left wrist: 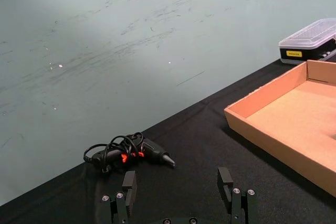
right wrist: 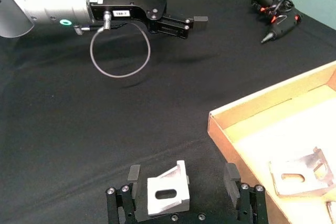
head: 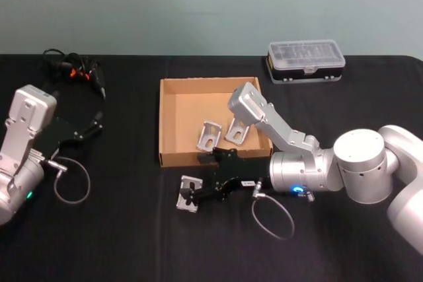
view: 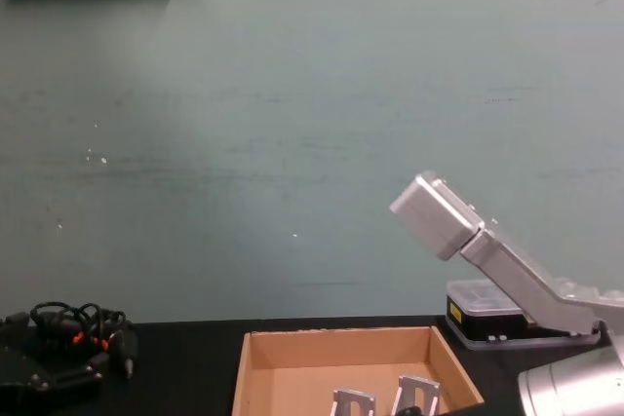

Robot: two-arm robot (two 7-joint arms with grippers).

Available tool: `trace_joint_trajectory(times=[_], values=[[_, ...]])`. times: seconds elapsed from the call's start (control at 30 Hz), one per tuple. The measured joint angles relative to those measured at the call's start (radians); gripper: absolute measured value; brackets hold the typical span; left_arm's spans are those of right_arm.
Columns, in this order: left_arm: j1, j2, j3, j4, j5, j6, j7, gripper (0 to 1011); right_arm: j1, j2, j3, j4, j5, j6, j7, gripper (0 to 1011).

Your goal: Use one hand to pick up the angle iron from the table and place it into the box.

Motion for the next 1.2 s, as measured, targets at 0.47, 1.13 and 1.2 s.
trace_joint_trajectory(times=[0.47,1.13,1.2], values=[[0.000,0.000,0.000,0.000,0.000,0.000,0.000,1011,0.007,-0.017,-0.016,0.034,0.000,0.019,-0.013,1004],[0.000,0.000,0.000,0.000,0.000,0.000,0.000,1011,0.006,-0.016,-0.022,0.041,-0.005,0.018,-0.009,691],[0.000,0.000,0.000,0.000,0.000,0.000,0.000,1011,0.006,-0.016,-0.022,0.042,-0.005,0.015,-0.008,628]])
